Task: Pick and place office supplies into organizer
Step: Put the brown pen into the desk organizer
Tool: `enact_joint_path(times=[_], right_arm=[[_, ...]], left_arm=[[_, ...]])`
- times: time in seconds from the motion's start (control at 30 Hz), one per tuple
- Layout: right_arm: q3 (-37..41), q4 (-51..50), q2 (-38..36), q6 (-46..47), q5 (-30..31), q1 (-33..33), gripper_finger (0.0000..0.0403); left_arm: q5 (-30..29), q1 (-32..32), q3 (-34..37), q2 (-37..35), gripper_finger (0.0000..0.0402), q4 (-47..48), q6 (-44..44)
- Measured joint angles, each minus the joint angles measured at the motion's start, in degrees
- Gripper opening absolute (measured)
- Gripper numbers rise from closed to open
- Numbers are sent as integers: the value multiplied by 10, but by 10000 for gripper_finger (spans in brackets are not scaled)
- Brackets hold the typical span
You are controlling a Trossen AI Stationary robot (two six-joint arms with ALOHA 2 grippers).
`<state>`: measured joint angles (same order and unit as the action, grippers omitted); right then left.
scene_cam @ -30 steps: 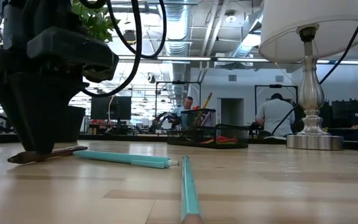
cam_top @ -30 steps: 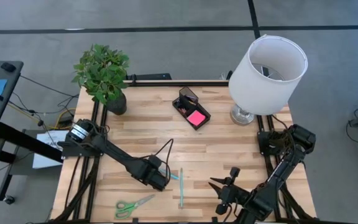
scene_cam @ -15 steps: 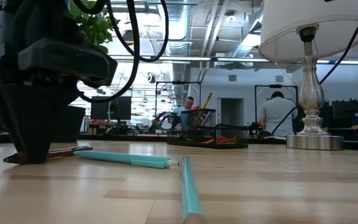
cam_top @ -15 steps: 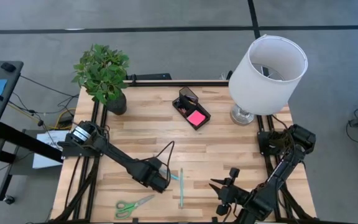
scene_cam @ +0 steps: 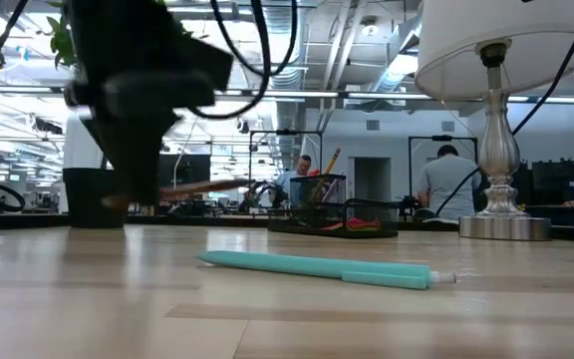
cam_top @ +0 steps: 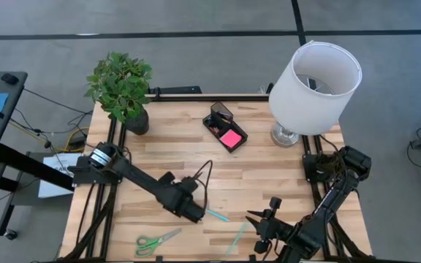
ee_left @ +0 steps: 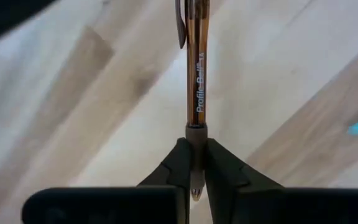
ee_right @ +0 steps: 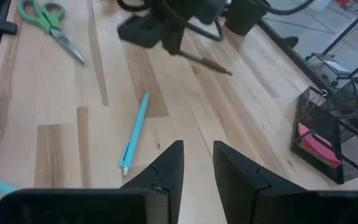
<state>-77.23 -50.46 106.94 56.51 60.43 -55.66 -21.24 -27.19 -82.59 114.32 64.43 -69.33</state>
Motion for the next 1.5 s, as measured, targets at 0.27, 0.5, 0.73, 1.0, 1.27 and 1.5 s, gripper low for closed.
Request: enact_joint_path(times=[0.27,0.5,0.73,1.0,1.27,1.5], right_arm=[[0,10,0,0,0,0,79],[0,38,0,0,0,0,79],[0,54,0,0,-4,3,79],[0,60,0,0,-4,17,79],[0,68,0,0,-45,30,79],[0,76,0,0,-66,28,79]], left_arm=[[-110,92,-130,0,13,155,147],[-151,224,-229,-1,11,187,395],[-211,288,-261,-2,11,136,652],[-391,292,-264,3,11,22,977],[-561,341,-264,74,11,-75,1263],[-605,372,-264,148,11,-45,1307]])
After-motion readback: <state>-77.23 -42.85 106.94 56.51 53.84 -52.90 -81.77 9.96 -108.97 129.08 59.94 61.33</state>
